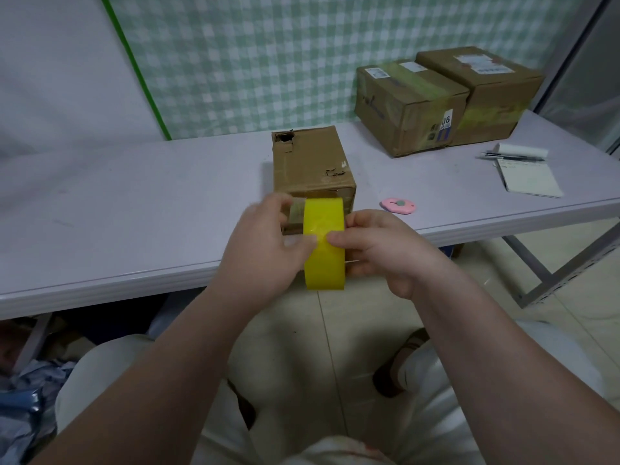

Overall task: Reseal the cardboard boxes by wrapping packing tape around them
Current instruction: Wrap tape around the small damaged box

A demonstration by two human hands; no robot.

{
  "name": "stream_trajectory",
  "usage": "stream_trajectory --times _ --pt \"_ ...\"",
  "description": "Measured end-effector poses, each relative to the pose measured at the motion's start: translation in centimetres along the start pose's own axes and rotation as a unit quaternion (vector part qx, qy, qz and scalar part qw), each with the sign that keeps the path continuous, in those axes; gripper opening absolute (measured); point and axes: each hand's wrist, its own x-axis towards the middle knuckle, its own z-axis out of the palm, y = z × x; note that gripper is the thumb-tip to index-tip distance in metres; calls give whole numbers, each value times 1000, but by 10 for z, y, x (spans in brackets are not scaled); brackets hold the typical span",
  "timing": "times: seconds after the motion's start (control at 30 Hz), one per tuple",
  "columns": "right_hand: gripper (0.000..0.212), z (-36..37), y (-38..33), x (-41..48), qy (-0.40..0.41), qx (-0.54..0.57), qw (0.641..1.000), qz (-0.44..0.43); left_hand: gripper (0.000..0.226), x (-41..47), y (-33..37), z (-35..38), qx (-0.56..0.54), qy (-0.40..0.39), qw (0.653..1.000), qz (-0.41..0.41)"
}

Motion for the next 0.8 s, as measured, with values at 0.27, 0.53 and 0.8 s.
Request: stream_trajectory --times 0.27,0.53,0.8 --pt "17 1 2 -3 77 -21 997 12 65 -4 0 24 -129 -94 986 -51" --pt "8 2 4 -1 86 -30 996 3 60 -6 -1 26 -139 -88 985 -53" --pt "11 10 12 -1 117 8 993 -6 53 -8 5 31 -139 -73 986 -47"
